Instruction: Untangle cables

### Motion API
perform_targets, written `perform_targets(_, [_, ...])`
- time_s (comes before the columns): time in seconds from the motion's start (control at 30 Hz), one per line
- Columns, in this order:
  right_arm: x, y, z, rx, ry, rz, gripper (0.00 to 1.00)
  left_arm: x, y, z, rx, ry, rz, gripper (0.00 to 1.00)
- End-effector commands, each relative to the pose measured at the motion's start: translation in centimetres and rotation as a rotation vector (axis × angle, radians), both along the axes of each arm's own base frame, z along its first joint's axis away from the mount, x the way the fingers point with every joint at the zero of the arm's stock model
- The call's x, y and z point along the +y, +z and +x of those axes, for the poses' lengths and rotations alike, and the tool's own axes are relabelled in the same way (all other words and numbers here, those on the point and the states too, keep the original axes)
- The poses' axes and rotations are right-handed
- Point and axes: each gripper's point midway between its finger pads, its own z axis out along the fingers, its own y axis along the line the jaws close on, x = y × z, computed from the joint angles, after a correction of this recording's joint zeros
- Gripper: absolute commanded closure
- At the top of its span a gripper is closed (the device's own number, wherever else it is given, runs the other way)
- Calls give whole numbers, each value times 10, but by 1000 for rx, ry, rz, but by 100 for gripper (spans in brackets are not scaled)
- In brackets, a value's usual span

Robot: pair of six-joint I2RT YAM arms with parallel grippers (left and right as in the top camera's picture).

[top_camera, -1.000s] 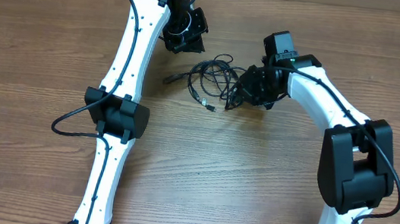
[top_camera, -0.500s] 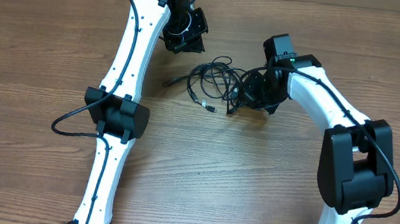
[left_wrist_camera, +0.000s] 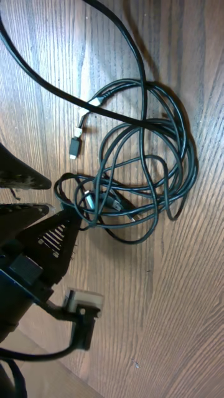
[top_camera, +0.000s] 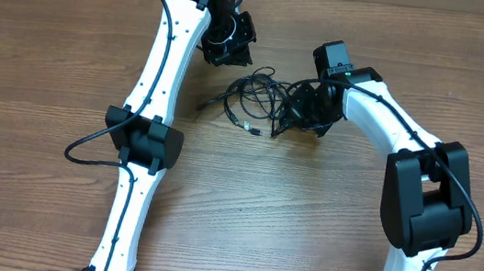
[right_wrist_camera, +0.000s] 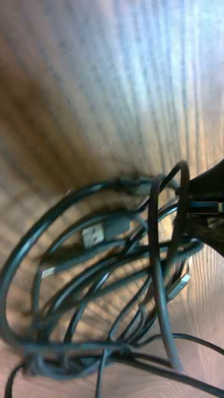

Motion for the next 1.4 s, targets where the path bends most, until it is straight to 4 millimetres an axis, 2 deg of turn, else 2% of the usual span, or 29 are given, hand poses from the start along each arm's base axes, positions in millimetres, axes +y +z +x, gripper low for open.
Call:
perform_targets(0.0, [2,-12,-12,73,-45,-8,96,-2,13,-1,-43,-23,2,90])
perform_targets(0.17, [1,-18,-17,90,-58,-6,96,-2,13,-1,-43,-22,1,90])
perform_targets(0.2, [2,-24,-23,120,-84,-1,96,-2,13,-1,-43,-22,1,90])
perform_targets(0.33, [12,-32,-22,88,-58,64,96,-2,13,-1,-43,-23,1,90])
perform_targets(0.47, [39,-14,-3,-39,65,216,96,-2,13,-1,-43,-23,1,89])
perform_targets(0.6, [56,2,4,-95,127,337,96,-2,13,-1,-46,-29,2,89])
perform_targets(0.77, [86,37,8,-224,295,549,96,-1,13,-1,-47,-29,3,88])
perform_targets(0.83, [92,47,9,-250,324,603,96,-1,13,-1,-51,-38,3,88])
perform_targets(0.93, [93,50,8,-254,332,618,96,-1,13,-1,-57,-49,5,88])
perform_targets(1.03, [94,50,8,-256,337,623,91,2,12,0,-62,-45,24,90])
perform_targets(1.13, [95,55,9,-271,351,648,81,11,8,4,-84,-46,86,91])
perform_targets(1.2, [95,61,12,-291,360,675,67,12,7,4,-97,-72,93,91])
perform_targets(1.27, [92,66,13,-301,366,700,48,12,5,3,-93,-78,96,91])
perform_targets(1.37, [84,68,15,-330,390,710,32,21,-2,5,-88,-68,150,91])
